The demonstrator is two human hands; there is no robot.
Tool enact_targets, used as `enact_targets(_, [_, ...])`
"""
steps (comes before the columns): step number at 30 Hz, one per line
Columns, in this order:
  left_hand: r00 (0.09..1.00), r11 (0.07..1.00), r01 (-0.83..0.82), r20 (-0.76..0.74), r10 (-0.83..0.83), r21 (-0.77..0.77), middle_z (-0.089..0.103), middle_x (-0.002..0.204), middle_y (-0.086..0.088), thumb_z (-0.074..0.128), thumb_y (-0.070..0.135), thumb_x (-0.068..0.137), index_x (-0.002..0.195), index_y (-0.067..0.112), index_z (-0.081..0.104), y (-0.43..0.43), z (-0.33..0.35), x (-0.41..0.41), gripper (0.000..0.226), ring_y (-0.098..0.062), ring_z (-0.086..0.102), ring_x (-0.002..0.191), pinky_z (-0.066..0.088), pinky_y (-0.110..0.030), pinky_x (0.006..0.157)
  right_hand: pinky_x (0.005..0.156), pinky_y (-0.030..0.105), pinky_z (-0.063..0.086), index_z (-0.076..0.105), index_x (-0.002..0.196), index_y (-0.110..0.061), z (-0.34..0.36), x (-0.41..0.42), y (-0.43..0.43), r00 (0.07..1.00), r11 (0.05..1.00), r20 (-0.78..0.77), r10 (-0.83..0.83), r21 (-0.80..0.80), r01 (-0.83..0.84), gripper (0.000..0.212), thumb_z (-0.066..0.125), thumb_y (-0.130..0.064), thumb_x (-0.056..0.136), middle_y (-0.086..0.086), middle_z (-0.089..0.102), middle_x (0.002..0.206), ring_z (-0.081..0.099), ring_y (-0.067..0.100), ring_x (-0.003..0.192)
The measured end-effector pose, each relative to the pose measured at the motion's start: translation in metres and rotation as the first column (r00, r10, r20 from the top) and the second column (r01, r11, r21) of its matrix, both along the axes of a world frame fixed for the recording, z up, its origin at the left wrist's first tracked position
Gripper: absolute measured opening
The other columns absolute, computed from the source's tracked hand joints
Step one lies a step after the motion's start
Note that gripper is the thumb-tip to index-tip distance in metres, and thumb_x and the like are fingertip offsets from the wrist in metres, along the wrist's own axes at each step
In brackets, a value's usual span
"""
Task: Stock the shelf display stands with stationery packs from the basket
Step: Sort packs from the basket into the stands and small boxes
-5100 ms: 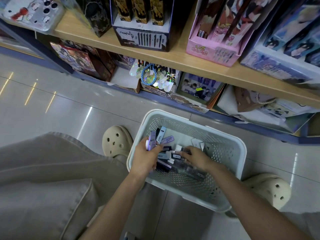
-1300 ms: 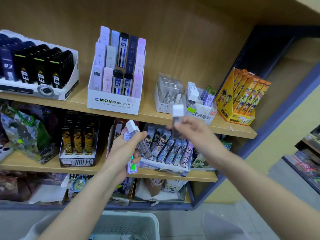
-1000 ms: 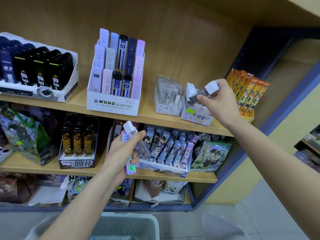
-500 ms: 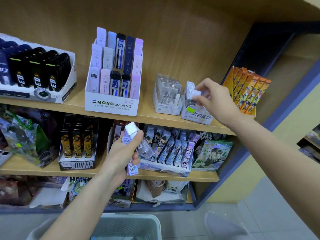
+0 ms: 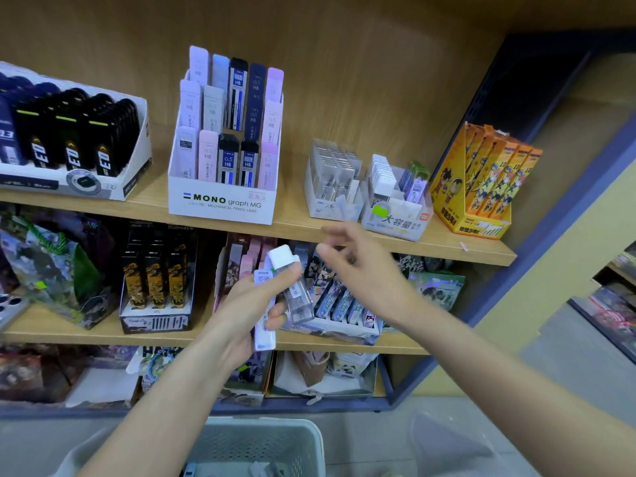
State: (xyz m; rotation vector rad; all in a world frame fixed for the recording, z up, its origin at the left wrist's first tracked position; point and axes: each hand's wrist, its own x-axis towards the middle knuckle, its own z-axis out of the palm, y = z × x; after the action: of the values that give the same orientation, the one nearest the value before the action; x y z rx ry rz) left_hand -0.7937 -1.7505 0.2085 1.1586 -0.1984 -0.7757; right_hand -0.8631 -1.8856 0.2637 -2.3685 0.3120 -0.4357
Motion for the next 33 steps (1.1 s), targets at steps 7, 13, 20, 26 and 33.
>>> enact_targets(7, [0.995, 0.994, 0.068, 0.066, -0.074, 0.085, 0.041, 0.055, 0.001, 0.071, 0.025, 0.078, 0.097, 0.005, 0.062, 0.004, -0.003, -0.006, 0.03, -0.008, 0.03, 0.041, 0.025, -0.017, 0.035, 0.068, 0.018, 0.053, 0.067, 0.085, -0.021, -0.006, 0.015, 0.011, 0.982, 0.939, -0.173, 0.079, 0.343, -0.015, 0.006, 0.064, -0.025, 0.089, -0.003, 0.065, 0.079, 0.06, 0.007, 0.071])
enact_targets(13, [0.998, 0.997, 0.038, 0.043, -0.041, 0.068, 0.037, 0.046, 0.004, 0.06, 0.027, 0.09, 0.088, 0.01, 0.056, 0.008, 0.002, -0.004, 0.017, -0.007, 0.029, 0.035, 0.025, -0.023, 0.048, 0.058, 0.017, 0.054, 0.061, 0.09, -0.01, -0.001, 0.012, 0.011, 0.996, 0.856, -0.087, 0.006, 0.515, 0.039, 0.01, 0.058, -0.019, 0.094, 0.003, 0.063, 0.074, 0.061, 0.006, 0.057])
enact_targets(20, [0.999, 0.997, -0.011, 0.031, 0.009, 0.071, 0.036, 0.045, 0.001, 0.058, 0.018, 0.093, 0.084, 0.011, 0.054, 0.014, 0.005, -0.003, 0.013, -0.008, 0.027, 0.032, 0.028, -0.022, 0.044, 0.06, 0.018, 0.055, 0.052, 0.095, -0.014, 0.04, -0.001, -0.008, 0.928, 0.912, 0.281, -0.245, 0.391, 0.122, 0.002, 0.05, -0.013, 0.096, 0.004, 0.064, 0.092, 0.066, 0.007, 0.068])
enact_targets(26, [0.999, 0.994, -0.042, 0.022, 0.04, 0.104, 0.042, 0.039, 0.006, 0.058, 0.018, 0.094, 0.084, 0.009, 0.054, 0.014, 0.005, -0.004, 0.013, -0.005, 0.029, 0.031, 0.03, -0.016, 0.04, 0.067, 0.019, 0.051, 0.044, 0.098, -0.015, 0.065, 0.003, -0.051, 0.796, 0.96, 0.554, -0.244, 0.018, 0.281, 0.006, 0.049, -0.013, 0.097, -0.009, 0.051, 0.087, 0.055, -0.002, 0.074])
enact_targets(33, [0.998, 0.992, -0.06, -0.004, 0.061, 0.107, 0.044, 0.042, 0.005, 0.062, 0.017, 0.091, 0.084, 0.009, 0.055, 0.012, 0.002, -0.002, 0.013, -0.006, 0.03, 0.032, 0.027, -0.016, 0.033, 0.083, 0.043, 0.053, 0.045, 0.098, -0.016, 0.053, 0.018, -0.074, 0.875, 0.949, 0.436, -0.21, -0.123, 0.289, 0.006, 0.05, -0.013, 0.097, -0.002, 0.054, 0.091, 0.057, 0.016, 0.088])
